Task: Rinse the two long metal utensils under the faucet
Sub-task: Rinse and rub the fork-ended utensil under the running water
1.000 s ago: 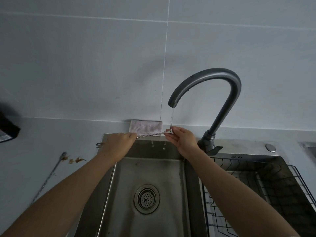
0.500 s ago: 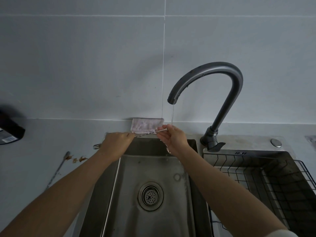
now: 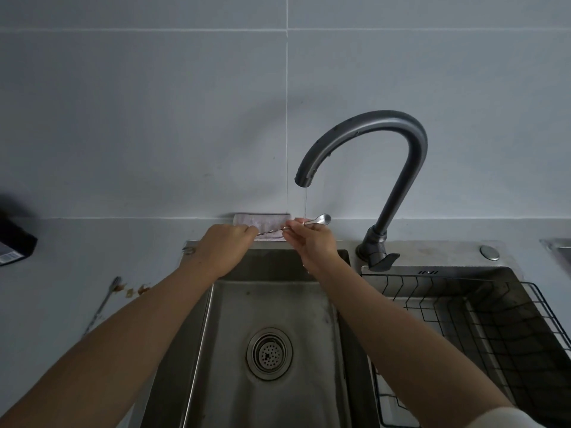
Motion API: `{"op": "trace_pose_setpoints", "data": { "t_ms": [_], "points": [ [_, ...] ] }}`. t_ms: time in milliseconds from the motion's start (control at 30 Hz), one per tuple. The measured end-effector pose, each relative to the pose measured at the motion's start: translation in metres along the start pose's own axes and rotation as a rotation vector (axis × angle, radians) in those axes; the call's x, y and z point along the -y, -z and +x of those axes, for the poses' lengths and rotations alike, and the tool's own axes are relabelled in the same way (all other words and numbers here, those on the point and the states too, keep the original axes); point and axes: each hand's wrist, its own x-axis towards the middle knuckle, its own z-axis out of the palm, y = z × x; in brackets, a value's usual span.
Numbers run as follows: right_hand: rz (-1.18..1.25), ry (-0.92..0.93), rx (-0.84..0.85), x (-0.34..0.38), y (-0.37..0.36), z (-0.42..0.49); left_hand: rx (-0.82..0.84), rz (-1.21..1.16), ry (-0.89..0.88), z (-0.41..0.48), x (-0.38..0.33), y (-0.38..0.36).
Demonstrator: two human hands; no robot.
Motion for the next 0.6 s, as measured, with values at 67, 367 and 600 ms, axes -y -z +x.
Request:
{"op": "trace_pose_setpoints", "data": {
  "t_ms": [67,367,600],
  "points": [
    [-0.005,0.011,-0.036,0.0014,0.0006,-0.0004,-0.007,-0.014,-0.006,0.003,-0.0011,-0.0013],
    [0.02,-0.027,-0.039,0.0061,0.0013,-0.0033,0.033,-0.066,0.017,0.0063,0.0006,-0.0077],
    [-0.02,0.032,-0.018,0.0042,0.0013,-0.0093,0.044,-0.091,0.015,0.0018,0.0009,-0.0069]
  ]
}}
